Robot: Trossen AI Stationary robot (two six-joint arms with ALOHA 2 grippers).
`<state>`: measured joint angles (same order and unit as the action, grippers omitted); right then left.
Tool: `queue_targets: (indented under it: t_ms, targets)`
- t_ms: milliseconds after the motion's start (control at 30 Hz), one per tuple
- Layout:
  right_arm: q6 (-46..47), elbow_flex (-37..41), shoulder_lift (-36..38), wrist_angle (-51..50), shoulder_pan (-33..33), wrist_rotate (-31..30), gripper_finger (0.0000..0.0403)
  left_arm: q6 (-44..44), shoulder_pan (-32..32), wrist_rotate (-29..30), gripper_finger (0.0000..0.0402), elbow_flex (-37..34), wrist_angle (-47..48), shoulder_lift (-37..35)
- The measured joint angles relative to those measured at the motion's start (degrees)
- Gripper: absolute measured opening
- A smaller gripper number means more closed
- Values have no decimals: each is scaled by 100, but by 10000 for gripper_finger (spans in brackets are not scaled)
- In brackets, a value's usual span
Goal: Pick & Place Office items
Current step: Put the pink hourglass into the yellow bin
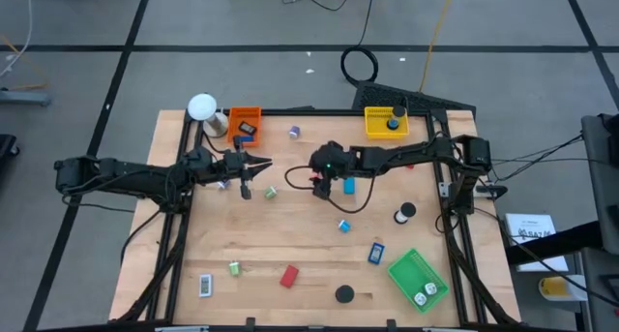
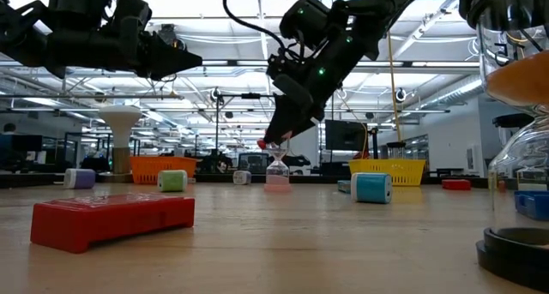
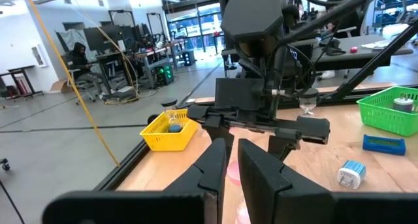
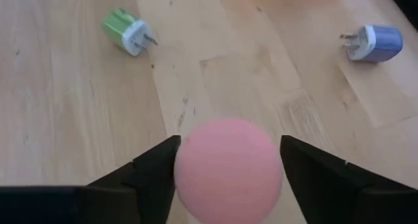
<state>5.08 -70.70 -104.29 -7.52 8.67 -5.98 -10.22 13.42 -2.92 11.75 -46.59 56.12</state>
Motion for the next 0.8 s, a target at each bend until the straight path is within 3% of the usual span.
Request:
queue_targets:
  t_ms: [167, 367, 433, 600, 667, 800]
  targets:
    - [-3, 51, 0, 21, 0, -9, 196, 0, 0, 0, 47, 0, 1, 1]
    - [-18, 48, 299, -91, 33, -170, 193, 0, 2, 0, 47, 0, 0, 2]
    - [42, 16, 579, -268, 85, -219, 193, 0, -1, 0, 47, 0, 0, 1]
    - [181, 20, 1635, -1028, 375, -1056, 193, 0, -1, 0, 47, 0, -4, -1]
    - [293, 21, 2099, -1398, 639, -1473, 193, 0, 0, 0, 47, 0, 2, 1]
    - [573, 20, 2699, -1962, 1466, -1571, 193, 0, 1, 0, 47, 0, -2, -1]
